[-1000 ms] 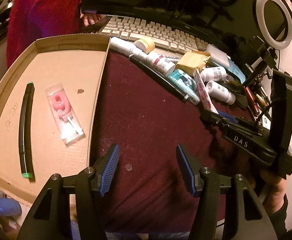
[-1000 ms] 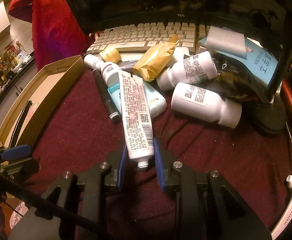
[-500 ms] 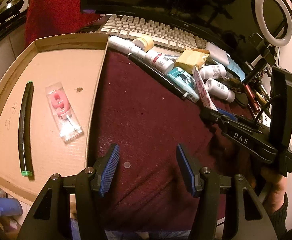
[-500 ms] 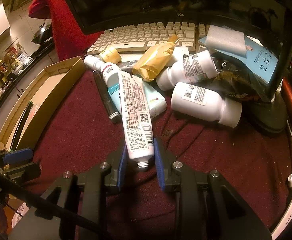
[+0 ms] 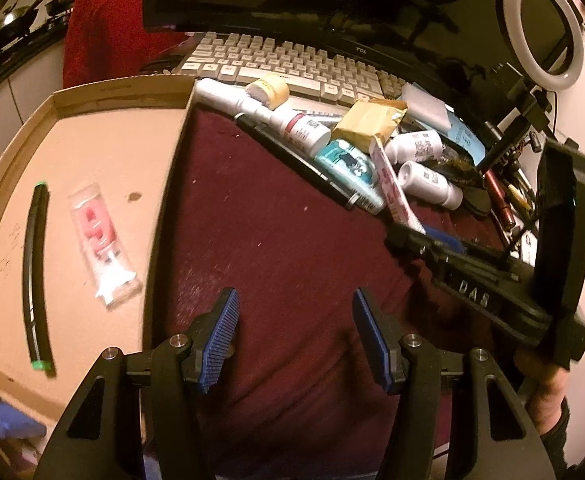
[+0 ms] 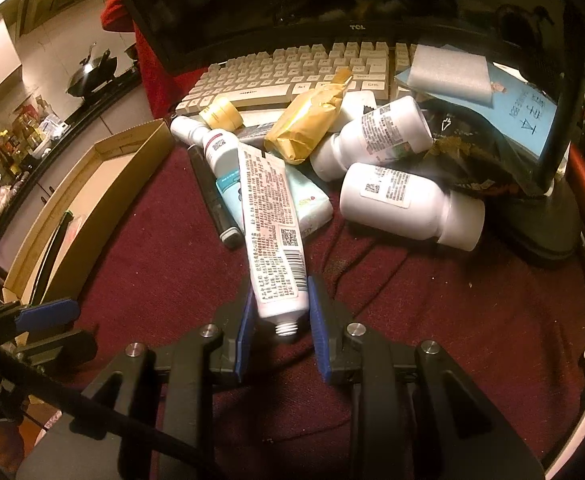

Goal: Organize objects
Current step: 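Hold the white tube lifted in the right gripper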

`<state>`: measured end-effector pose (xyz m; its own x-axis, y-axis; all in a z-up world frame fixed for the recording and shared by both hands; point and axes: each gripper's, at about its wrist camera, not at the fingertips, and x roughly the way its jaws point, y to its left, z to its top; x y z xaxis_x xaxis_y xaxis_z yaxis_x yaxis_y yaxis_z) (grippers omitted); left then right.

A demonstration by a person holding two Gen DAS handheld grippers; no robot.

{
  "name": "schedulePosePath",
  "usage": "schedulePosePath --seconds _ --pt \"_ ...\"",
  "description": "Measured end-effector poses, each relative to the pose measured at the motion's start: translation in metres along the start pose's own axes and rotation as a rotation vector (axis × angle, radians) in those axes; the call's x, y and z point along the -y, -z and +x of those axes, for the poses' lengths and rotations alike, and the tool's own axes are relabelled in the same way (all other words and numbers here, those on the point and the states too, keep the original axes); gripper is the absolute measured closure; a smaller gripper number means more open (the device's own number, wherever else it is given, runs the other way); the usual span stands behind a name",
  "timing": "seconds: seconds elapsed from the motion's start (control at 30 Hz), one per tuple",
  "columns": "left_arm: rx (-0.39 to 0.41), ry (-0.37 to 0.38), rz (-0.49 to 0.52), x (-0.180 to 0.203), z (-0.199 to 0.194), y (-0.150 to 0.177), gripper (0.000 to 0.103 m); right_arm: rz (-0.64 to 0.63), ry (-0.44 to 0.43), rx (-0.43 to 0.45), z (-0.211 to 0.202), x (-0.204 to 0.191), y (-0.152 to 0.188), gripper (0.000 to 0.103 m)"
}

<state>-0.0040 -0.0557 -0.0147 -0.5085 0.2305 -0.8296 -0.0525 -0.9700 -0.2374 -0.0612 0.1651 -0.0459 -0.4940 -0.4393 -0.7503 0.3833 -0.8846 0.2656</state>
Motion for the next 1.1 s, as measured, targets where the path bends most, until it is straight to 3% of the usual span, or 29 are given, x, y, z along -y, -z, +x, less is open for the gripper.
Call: schedulePosePath --seconds 0.27,0.4,0.5,0.73,0.83,0.9,1.1 --pt "-0.013 0.038 -0.026 0.009 0.018 -0.028 0.050 0.055 -0.021 0.010 -0.009 0.008 0.006 0.080" --pt "-0.041 0.058 -0.063 0.012 0.038 -0.050 0.050 0.059 0.023 0.016 -0.015 0.010 0.012 0.080" --pt "-0.060 0.001 -0.121 0.009 0.057 -0.068 0.050 0.057 0.029 0.021 -0.015 0.010 0.013 0.080" --pt "-0.076 -0.044 -0.179 0.001 0.080 -0.092 0.051 0.046 0.044 0.029 -0.015 0.007 0.014 0.079" --pt "-0.079 -0.075 -0.166 -0.001 0.083 -0.097 0.062 0.055 0.032 0.031 -0.015 0.010 0.015 0.079" --pt "-0.094 -0.050 -0.174 -0.006 0.083 -0.098 0.065 0.059 0.026 0.032 -0.015 0.010 0.015 0.079" --pt "-0.076 -0.065 -0.220 -0.012 0.087 -0.107 0.065 0.059 0.026 0.031 -0.014 0.010 0.015 0.079"
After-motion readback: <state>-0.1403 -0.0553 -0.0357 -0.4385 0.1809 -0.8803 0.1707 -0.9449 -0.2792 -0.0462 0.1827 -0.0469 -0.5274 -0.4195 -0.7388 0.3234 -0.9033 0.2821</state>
